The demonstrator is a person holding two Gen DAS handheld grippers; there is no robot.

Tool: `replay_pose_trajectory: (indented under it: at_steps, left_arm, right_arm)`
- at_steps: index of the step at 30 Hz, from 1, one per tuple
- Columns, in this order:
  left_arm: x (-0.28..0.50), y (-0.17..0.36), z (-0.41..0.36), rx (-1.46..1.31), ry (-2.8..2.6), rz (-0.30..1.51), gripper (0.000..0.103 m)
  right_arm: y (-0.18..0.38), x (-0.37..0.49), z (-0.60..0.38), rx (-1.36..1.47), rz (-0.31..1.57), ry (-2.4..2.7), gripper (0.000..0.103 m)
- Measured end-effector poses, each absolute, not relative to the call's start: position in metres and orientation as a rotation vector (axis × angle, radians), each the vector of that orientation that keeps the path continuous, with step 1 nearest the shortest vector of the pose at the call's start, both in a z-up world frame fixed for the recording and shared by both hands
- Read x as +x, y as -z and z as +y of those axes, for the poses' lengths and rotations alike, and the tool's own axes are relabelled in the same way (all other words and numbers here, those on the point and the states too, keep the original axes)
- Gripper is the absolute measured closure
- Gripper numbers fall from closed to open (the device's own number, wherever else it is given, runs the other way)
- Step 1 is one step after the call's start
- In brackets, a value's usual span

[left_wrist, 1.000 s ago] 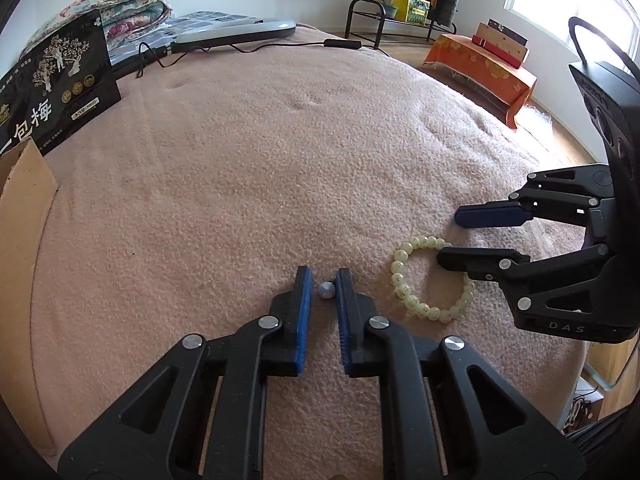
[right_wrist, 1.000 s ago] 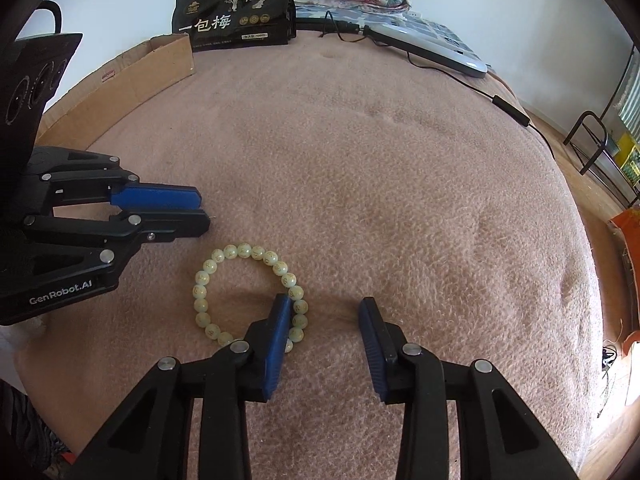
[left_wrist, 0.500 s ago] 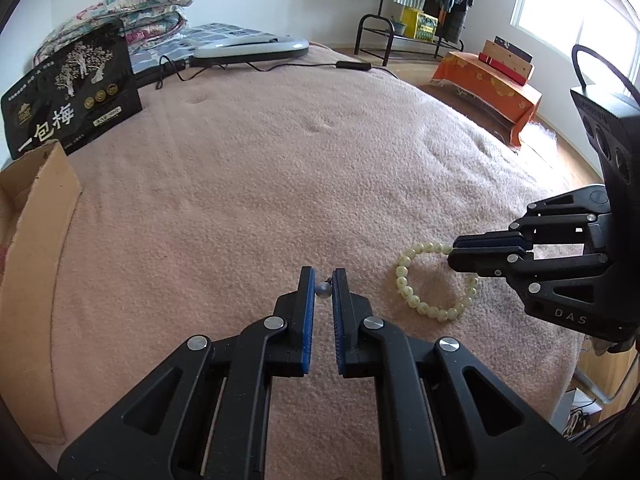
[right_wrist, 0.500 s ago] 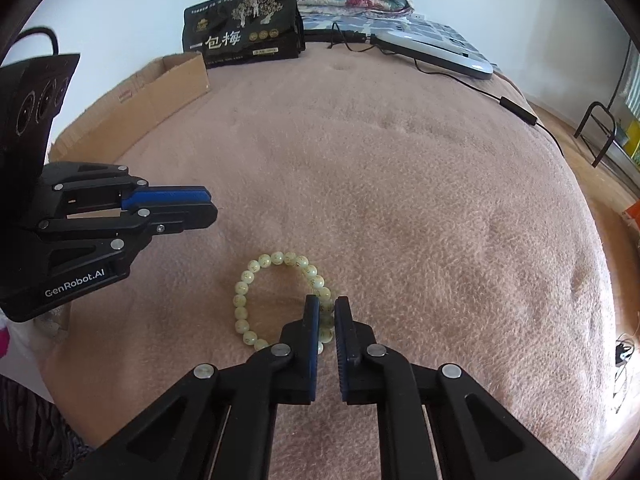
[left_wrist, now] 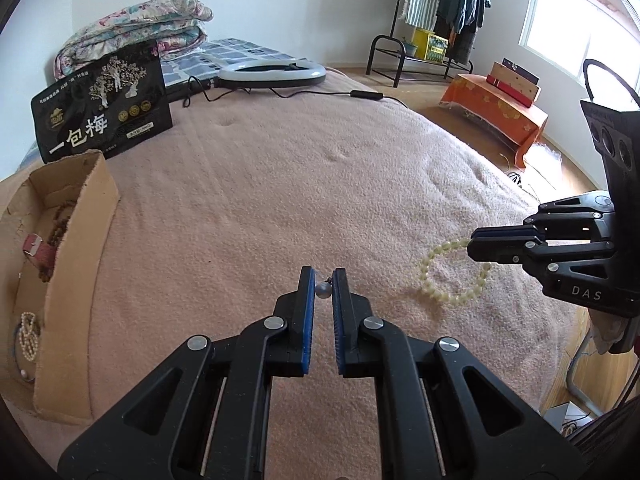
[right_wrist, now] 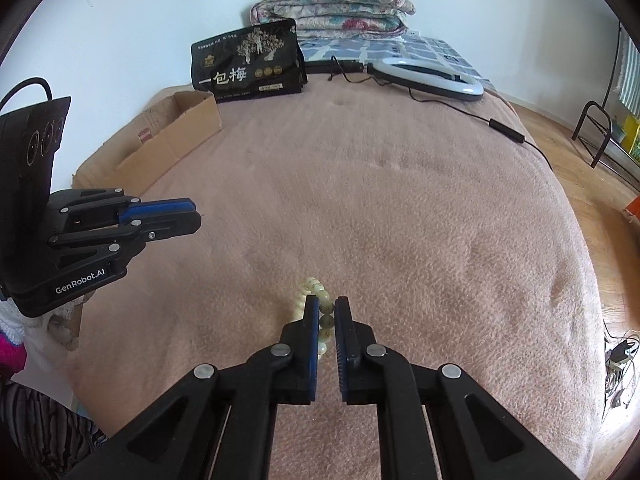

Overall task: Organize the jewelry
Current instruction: 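Carry the bead bracelet over the cardboard box with the right tool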

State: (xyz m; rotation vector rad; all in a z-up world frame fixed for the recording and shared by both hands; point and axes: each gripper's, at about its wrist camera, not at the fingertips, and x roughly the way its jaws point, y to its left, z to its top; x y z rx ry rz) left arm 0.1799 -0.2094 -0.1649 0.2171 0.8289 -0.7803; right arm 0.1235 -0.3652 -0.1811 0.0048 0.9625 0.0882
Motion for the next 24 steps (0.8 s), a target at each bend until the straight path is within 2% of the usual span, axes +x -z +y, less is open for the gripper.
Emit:
replay_pose_trajectory:
  at_steps: [24]
  left_arm:
    - [0.181,0.101,-0.130,0.164,0.664,0.716,0.096]
  right_arm:
    - [0.119,0.145,-0.307,-0.083,0.858,-0.157,0.098]
